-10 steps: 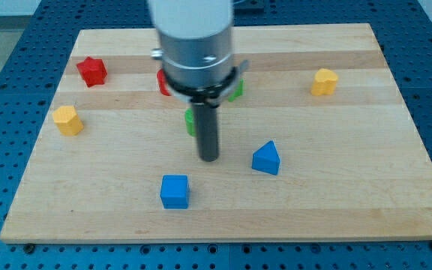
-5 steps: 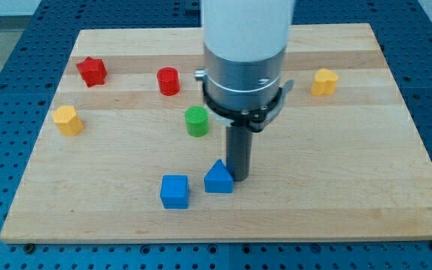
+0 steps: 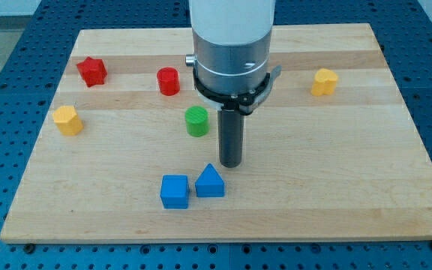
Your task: Move the blue triangle to blue cube
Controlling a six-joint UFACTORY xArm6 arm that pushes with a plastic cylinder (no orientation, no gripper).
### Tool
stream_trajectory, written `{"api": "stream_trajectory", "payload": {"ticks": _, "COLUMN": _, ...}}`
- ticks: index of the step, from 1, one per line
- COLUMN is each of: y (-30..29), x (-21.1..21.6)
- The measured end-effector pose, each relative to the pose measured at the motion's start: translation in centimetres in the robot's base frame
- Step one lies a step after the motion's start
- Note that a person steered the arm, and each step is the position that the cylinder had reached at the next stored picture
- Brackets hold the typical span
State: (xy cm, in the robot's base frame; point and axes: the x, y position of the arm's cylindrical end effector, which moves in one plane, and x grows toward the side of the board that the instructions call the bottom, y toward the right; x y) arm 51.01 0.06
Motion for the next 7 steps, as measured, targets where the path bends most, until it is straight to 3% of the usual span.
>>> {"api": "stream_trajectory", "payload": {"ticks": 2, "y": -1.7, "x": 3.1}}
{"api": "stream_trajectory", "payload": {"ticks": 7, "y": -3.2, "x": 4.4}}
